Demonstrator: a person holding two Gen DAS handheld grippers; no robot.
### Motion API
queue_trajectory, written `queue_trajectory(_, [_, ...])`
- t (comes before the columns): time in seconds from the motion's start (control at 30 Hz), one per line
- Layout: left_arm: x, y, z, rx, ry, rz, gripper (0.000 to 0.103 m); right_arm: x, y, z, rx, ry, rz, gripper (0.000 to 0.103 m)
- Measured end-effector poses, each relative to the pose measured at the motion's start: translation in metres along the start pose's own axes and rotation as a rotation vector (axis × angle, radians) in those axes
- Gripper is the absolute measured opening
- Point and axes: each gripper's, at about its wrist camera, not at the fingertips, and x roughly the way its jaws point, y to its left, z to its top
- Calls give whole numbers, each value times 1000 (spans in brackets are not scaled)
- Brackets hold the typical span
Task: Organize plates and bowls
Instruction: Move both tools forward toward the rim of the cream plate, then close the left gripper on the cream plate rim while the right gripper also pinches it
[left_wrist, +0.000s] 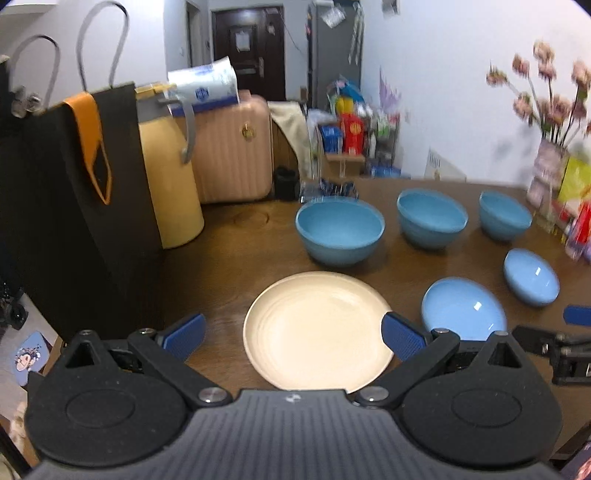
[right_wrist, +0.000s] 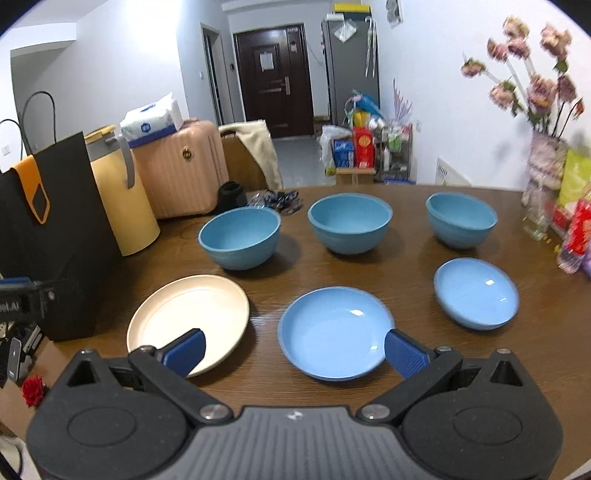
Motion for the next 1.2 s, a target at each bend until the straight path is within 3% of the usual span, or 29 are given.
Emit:
queue_trajectory(0.5, [123, 59, 21, 35, 268, -99, 103, 109, 59, 24, 100, 167, -40, 94])
queue_trajectory(0.8, [194, 83, 21, -56, 449, -144, 76, 154, 70, 25, 87, 271, -71, 72])
queue_trajectory(0.93, [211, 88, 20, -66, 476, -149, 72, 172, 75, 27, 67, 309, -85, 65])
queue_trajectory(1.2, [234, 88, 17, -56, 519, -157, 57, 198, 70, 25, 115, 380, -85, 41])
